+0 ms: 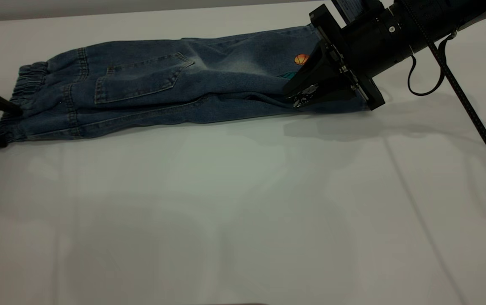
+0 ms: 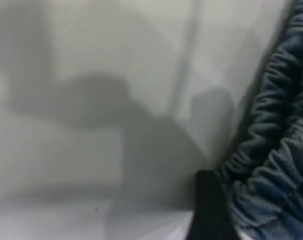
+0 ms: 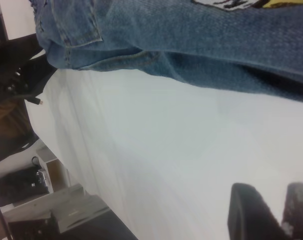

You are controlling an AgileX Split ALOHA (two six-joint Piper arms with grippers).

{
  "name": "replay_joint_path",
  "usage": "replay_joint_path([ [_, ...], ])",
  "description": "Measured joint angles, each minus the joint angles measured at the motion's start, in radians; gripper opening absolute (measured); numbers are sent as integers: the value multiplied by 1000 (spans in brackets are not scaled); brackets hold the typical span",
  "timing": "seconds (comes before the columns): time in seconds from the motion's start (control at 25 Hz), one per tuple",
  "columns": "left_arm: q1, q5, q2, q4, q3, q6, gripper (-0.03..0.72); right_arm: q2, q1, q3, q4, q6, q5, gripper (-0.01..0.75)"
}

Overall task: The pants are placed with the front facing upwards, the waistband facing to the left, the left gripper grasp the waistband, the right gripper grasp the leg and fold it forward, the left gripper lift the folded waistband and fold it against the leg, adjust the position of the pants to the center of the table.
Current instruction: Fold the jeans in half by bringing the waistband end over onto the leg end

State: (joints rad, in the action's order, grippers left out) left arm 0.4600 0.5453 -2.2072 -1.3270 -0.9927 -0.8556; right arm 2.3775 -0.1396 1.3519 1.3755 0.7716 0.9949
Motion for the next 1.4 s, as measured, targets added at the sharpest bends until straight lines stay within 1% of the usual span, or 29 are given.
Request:
replay_joint_path([
  [0.24, 0, -19, -12, -16, 0, 2, 161, 0, 0, 0, -1, 0, 2, 120],
  [0.32, 0, -23, -13, -16, 0, 4, 92, 0, 0, 0, -1, 0, 3, 122],
  [0.36, 0, -25, -13, -16, 0, 4, 69, 0, 0, 0, -1, 0, 3, 122],
  [0.48, 0, -24, -8, -12, 0, 4, 57, 0, 0, 0, -1, 0, 14, 122],
  [0.6, -1, -31, 25, 4, 2, 4, 56, 0, 0, 16, -2, 0, 55, 123],
  [0.76, -1, -22, 116, 33, 8, 4, 55, -6, -4, 119, -4, 0, 110, 125],
  [0.88, -1, -16, 208, 68, 9, 14, 55, -7, -29, 206, -4, -4, 117, 127],
  [0.96, -1, -6, 266, 106, 10, 35, 55, -7, -70, 242, -7, -4, 94, 129],
  [1.08, -1, 25, 359, 183, 11, 86, 55, -7, -150, 286, -31, -4, 18, 134],
  [1.24, -1, 75, 481, 301, 15, 166, 55, -7, -260, 366, -159, -4, -80, 148],
  [1.32, -1, 105, 542, 364, 16, 205, 55, -7, -310, 417, -248, -12, -118, 176],
  [1.4, -1, 129, 597, 409, 16, 240, 55, -7, -363, 457, -324, -27, -166, 230],
])
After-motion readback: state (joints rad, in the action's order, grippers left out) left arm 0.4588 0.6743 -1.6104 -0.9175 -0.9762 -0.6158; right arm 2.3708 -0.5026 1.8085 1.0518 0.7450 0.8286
